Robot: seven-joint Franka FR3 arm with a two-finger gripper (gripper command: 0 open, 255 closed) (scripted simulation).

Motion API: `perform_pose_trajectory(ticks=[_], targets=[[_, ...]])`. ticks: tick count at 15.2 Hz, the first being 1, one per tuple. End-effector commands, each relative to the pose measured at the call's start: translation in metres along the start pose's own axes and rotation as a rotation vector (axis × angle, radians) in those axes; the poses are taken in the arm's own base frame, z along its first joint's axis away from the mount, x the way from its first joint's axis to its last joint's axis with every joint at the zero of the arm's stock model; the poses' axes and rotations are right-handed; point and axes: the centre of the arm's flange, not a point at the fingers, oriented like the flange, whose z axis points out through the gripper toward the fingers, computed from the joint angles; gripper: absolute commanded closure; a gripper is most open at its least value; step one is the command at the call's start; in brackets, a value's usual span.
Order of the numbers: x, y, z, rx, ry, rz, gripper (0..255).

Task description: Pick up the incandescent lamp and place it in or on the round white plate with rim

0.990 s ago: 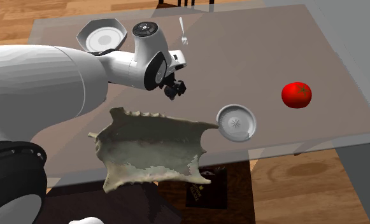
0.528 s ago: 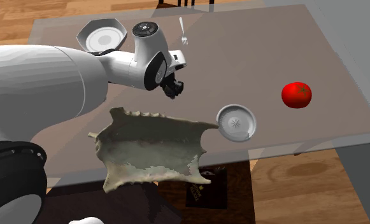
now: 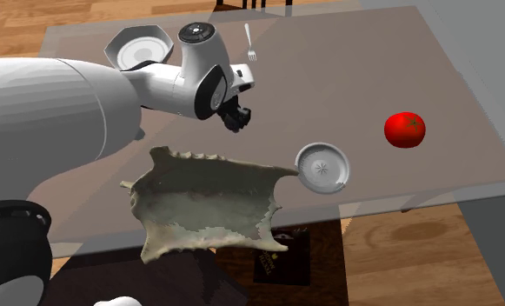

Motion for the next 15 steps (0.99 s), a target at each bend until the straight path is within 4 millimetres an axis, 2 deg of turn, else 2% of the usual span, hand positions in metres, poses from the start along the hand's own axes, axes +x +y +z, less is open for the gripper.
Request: perform_pose_trajectory(ticks=[1, 13, 14, 15], targets=[[0.001, 0.0, -0.01, 0.0, 0.0, 0.0, 255], [0.007, 0.006, -0.072, 0.0, 0.0, 0.0, 255], [0.007, 0.006, -0.073, 0.0, 0.0, 0.0, 255], [0.008, 0.019, -0.072, 0.0, 0.0, 0.0, 255]])
